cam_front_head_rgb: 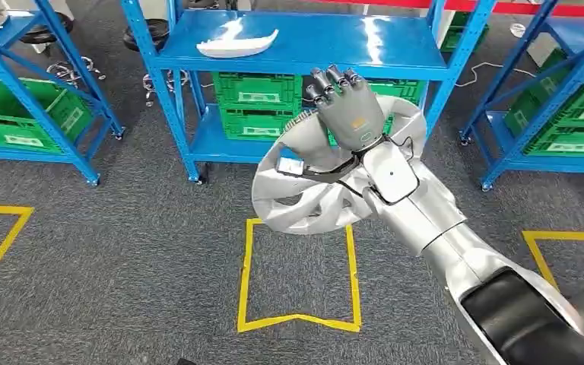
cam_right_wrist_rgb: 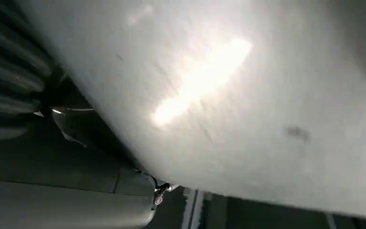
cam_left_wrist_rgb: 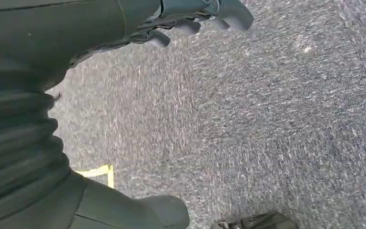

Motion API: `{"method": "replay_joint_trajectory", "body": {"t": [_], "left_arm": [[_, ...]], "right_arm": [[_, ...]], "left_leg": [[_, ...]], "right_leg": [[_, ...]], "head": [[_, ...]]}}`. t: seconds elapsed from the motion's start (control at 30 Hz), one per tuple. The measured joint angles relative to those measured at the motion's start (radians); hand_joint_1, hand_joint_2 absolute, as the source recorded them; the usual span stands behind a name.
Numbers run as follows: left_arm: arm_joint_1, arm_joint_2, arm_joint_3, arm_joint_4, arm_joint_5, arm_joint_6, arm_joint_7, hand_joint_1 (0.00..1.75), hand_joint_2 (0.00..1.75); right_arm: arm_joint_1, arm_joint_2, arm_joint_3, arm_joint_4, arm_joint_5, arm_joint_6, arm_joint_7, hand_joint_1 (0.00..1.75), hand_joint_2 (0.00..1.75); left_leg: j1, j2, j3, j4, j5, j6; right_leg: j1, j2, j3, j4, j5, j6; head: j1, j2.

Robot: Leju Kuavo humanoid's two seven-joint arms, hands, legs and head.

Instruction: Take the parts from the cabinet and place them on the table.

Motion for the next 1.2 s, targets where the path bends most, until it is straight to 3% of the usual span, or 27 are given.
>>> {"method": "replay_joint_trajectory", "body": {"t": [0.03, 0.07, 0.1, 0.13, 0.17, 0.2, 0.23, 0.27, 0.37, 0.4, 0.43, 0.47, 0.5, 0.67, 0.73, 0.77, 0.8, 0.83, 0.87, 0.9, 0.97, 1.0, 1.03, 1.07, 1.13, 1.17, 1.2], "left_arm": [[0.001, 0.000, -0.001, 0.000, 0.000, 0.000, 0.000, 0.00, 1.75], [0.003, 0.000, -0.001, 0.000, 0.000, 0.000, 0.001, 0.00, 1.75], [0.004, 0.001, -0.001, 0.000, 0.000, 0.000, 0.002, 0.00, 1.75], [0.004, 0.001, -0.002, 0.000, 0.000, 0.000, 0.003, 0.00, 1.75], [0.004, 0.001, -0.003, 0.000, 0.000, 0.000, 0.003, 0.00, 1.75], [0.004, 0.001, -0.005, 0.000, 0.000, 0.000, 0.003, 0.00, 1.75], [0.004, 0.001, -0.006, 0.000, 0.000, 0.000, 0.003, 0.00, 1.75], [0.000, 0.002, -0.006, 0.000, 0.000, 0.001, 0.003, 0.00, 1.75], [0.008, 0.002, -0.006, 0.000, -0.002, 0.000, 0.010, 0.00, 1.75], [0.011, 0.005, -0.006, -0.001, -0.002, 0.000, 0.013, 0.00, 1.75], [0.012, 0.004, -0.007, 0.000, -0.002, -0.001, 0.016, 0.00, 1.75], [0.010, 0.004, -0.008, 0.000, -0.004, -0.002, 0.021, 0.00, 1.75], [0.009, 0.004, -0.009, 0.000, -0.004, -0.003, 0.022, 0.00, 1.75], [0.008, 0.005, -0.010, 0.000, -0.005, -0.003, 0.024, 0.00, 1.75], [0.007, 0.006, -0.015, 0.000, -0.010, -0.004, 0.030, 0.00, 1.75], [0.008, 0.006, -0.015, 0.000, -0.010, -0.005, 0.032, 0.00, 1.75], [0.008, 0.007, -0.015, 0.000, -0.003, -0.005, 0.036, 0.00, 1.75], [0.005, 0.007, -0.015, 0.000, -0.001, -0.005, 0.036, 0.00, 1.75], [0.004, 0.007, -0.015, 0.000, 0.002, -0.005, 0.035, 0.00, 1.75], [0.005, 0.007, -0.015, 0.000, 0.009, -0.003, 0.035, 0.00, 1.75], [0.009, 0.008, -0.015, 0.000, 0.019, 0.001, 0.032, 0.00, 1.75], [0.012, 0.008, -0.015, 0.000, 0.021, 0.005, 0.029, 0.00, 1.75], [0.011, 0.010, -0.015, -0.001, 0.023, 0.008, 0.027, 0.00, 1.75], [0.006, 0.010, -0.015, 0.000, 0.024, 0.009, 0.025, 0.00, 1.75], [0.000, 0.011, -0.015, 0.000, 0.034, 0.013, 0.013, 0.00, 1.75], [0.001, 0.013, -0.015, 0.000, 0.039, 0.015, 0.009, 0.00, 1.75], [0.002, 0.016, -0.014, 0.000, 0.043, 0.016, 0.008, 0.00, 1.75]], "right_arm": [[0.003, -0.003, 0.000, 0.001, 0.000, 0.000, -0.002, 1.75, 1.75], [0.004, -0.004, 0.000, 0.002, 0.000, 0.001, -0.003, 1.75, 1.75], [0.004, -0.005, 0.000, 0.003, 0.000, 0.001, -0.007, 1.75, 1.75], [0.003, -0.005, 0.000, 0.003, 0.000, 0.001, -0.008, 1.75, 1.75], [0.001, -0.005, 0.000, 0.003, 0.000, 0.001, -0.008, 1.75, 1.75], [-0.001, -0.005, 0.000, 0.003, 0.000, 0.001, -0.010, 1.75, 1.75], [-0.002, -0.007, 0.000, 0.003, 0.000, 0.001, -0.010, 1.75, 1.75], [-0.004, -0.007, 0.000, 0.003, 0.000, 0.000, -0.012, 1.75, 1.75], [-0.004, -0.010, -0.001, 0.003, 0.000, 0.002, -0.015, 1.75, 1.75], [-0.007, -0.008, -0.001, 0.003, -0.002, 0.001, -0.021, 1.75, 1.75], [-0.008, -0.007, -0.003, 0.003, -0.003, 0.002, -0.033, 1.75, 1.75], [-0.008, -0.008, -0.008, 0.000, -0.003, 0.000, -0.039, 1.75, 1.75], [-0.008, -0.008, -0.009, 0.000, -0.003, 0.001, -0.041, 1.75, 1.75], [-0.008, -0.009, -0.011, -0.001, -0.003, 0.001, -0.043, 1.75, 1.75], [-0.003, -0.013, -0.022, -0.006, 0.000, 0.001, -0.052, 1.75, 1.75], [0.001, -0.013, -0.025, -0.008, 0.000, 0.001, -0.053, 1.75, 1.75], [0.012, -0.014, -0.034, -0.035, 0.000, 0.001, -0.055, 1.75, 1.75], [0.013, -0.017, -0.042, -0.046, -0.002, 0.000, -0.064, 1.75, 1.75], [0.016, -0.020, -0.048, -0.051, -0.002, 0.000, -0.071, 1.75, 1.75], [0.019, -0.020, -0.050, -0.053, -0.002, 0.000, -0.077, 1.75, 1.75], [0.027, -0.020, -0.052, -0.061, -0.003, 0.000, -0.092, 1.75, 1.75], [0.031, -0.021, -0.056, -0.067, -0.010, 0.000, -0.102, 1.75, 1.75], [0.031, -0.020, -0.060, -0.071, -0.015, 0.000, -0.108, 1.75, 1.75], [0.030, -0.019, -0.062, -0.072, -0.023, -0.001, -0.116, 1.75, 1.75], [0.031, -0.019, -0.070, -0.071, -0.044, 0.000, -0.146, 1.75, 1.75], [0.031, -0.015, -0.070, -0.069, -0.046, 0.000, -0.158, 1.75, 1.75], [0.032, -0.012, -0.070, -0.067, -0.047, 0.000, -0.161, 1.75, 1.75]], "left_leg": [[-0.001, -0.014, -0.001, 0.001, 0.001, 0.001], [-0.001, -0.028, -0.003, 0.003, 0.001, 0.001], [-0.001, -0.044, -0.006, 0.007, 0.002, 0.001], [0.000, -0.057, -0.007, 0.011, 0.002, 0.000], [0.001, -0.072, -0.008, 0.016, 0.001, -0.001], [0.002, -0.085, -0.009, 0.022, -0.001, -0.006], [0.004, -0.097, -0.017, 0.026, -0.001, -0.014], [0.001, -0.109, -0.027, 0.036, 0.002, -0.023], [0.011, -0.149, -0.040, 0.019, 0.020, -0.049], [0.007, -0.157, -0.046, 0.020, 0.020, -0.053], [0.000, -0.096, -0.054, 0.040, 0.002, -0.057], [0.000, -0.051, -0.077, 0.092, -0.032, -0.062], [0.001, -0.041, -0.087, 0.113, -0.043, -0.064], [0.001, -0.033, -0.097, 0.136, -0.055, -0.066], [0.007, -0.006, -0.176, 0.317, -0.127, -0.073], [0.008, -0.006, -0.182, 0.333, -0.128, -0.074], [0.007, 0.030, -0.047, 0.095, -0.008, -0.067], [-0.014, 0.100, -0.004, 0.019, -0.014, -0.056], [-0.007, 0.085, -0.012, 0.023, -0.011, -0.042], [-0.008, 0.074, -0.017, 0.022, -0.009, -0.039], [-0.008, 0.048, -0.019, 0.017, -0.003, -0.025], [-0.002, 0.034, -0.016, 0.011, 0.003, -0.018], [0.000, 0.024, -0.016, 0.009, 0.005, -0.015], [0.000, 0.012, -0.018, 0.009, 0.008, -0.011], [-0.001, -0.018, -0.021, 0.010, 0.010, -0.006], [-0.001, -0.033, -0.023, 0.012, 0.011, -0.006], [0.000, -0.049, -0.025, 0.015, 0.013, -0.008]], "right_leg": [[0.000, 0.003, -0.041, 0.085, -0.031, 0.002], [0.000, 0.005, -0.069, 0.135, -0.039, 0.002], [0.000, 0.005, -0.073, 0.134, -0.020, 0.001], [-0.002, 0.006, -0.053, 0.086, 0.016, 0.000], [-0.003, 0.011, -0.015, 0.006, 0.064, -0.001], [-0.007, 0.032, 0.032, -0.092, 0.111, -0.002], [-0.015, 0.095, 0.057, -0.144, 0.102, -0.002], [-0.014, 0.113, 0.055, -0.159, 0.105, 0.000], [-0.004, 0.074, 0.050, -0.152, 0.111, -0.017], [-0.017, 0.057, 0.052, -0.163, 0.117, -0.026], [-0.016, 0.043, 0.057, -0.168, 0.120, -0.035], [-0.014, 0.030, 0.057, -0.170, 0.121, -0.040], [-0.013, 0.025, 0.057, -0.169, 0.121, -0.040], [-0.012, 0.020, 0.057, -0.169, 0.121, -0.041], [-0.009, -0.019, 0.057, -0.169, 0.119, -0.044], [-0.008, -0.027, 0.057, -0.168, 0.119, -0.044], [-0.009, -0.073, 0.061, -0.166, 0.114, -0.038], [0.004, -0.086, 0.060, -0.162, 0.109, -0.029], [0.006, -0.094, 0.060, -0.166, 0.111, -0.024], [0.012, -0.107, 0.062, -0.166, 0.111, -0.023], [0.009, -0.133, 0.068, -0.170, 0.110, -0.012], [0.001, -0.098, 0.066, -0.157, 0.094, -0.004], [0.000, -0.046, 0.049, -0.121, 0.069, -0.002], [0.000, -0.022, 0.016, -0.053, 0.034, -0.002], [0.001, 0.000, -0.064, 0.102, -0.025, -0.003], [0.001, 0.003, -0.087, 0.140, -0.025, -0.005], [0.001, 0.004, -0.082, 0.121, 0.001, -0.007]], "head": [[0.000, 0.000], [0.000, 0.000], [0.000, 0.000], [0.000, 0.000], [0.000, 0.000], [0.000, 0.000], [-0.002, 0.000], [-0.001, 0.000], [-0.002, 0.000], [0.000, 0.000], [-0.010, 0.000], [-0.023, 0.000], [-0.022, 0.000], [-0.021, 0.000], [-0.022, 0.000], [-0.022, 0.000], [-0.022, 0.000], [-0.025, 0.000], [-0.022, 0.000], [-0.021, 0.000], [-0.021, 0.000], [-0.019, 0.000], [-0.018, 0.000], [-0.017, 0.000], [-0.016, 0.000], [-0.015, 0.000], [-0.014, 0.000]]}}
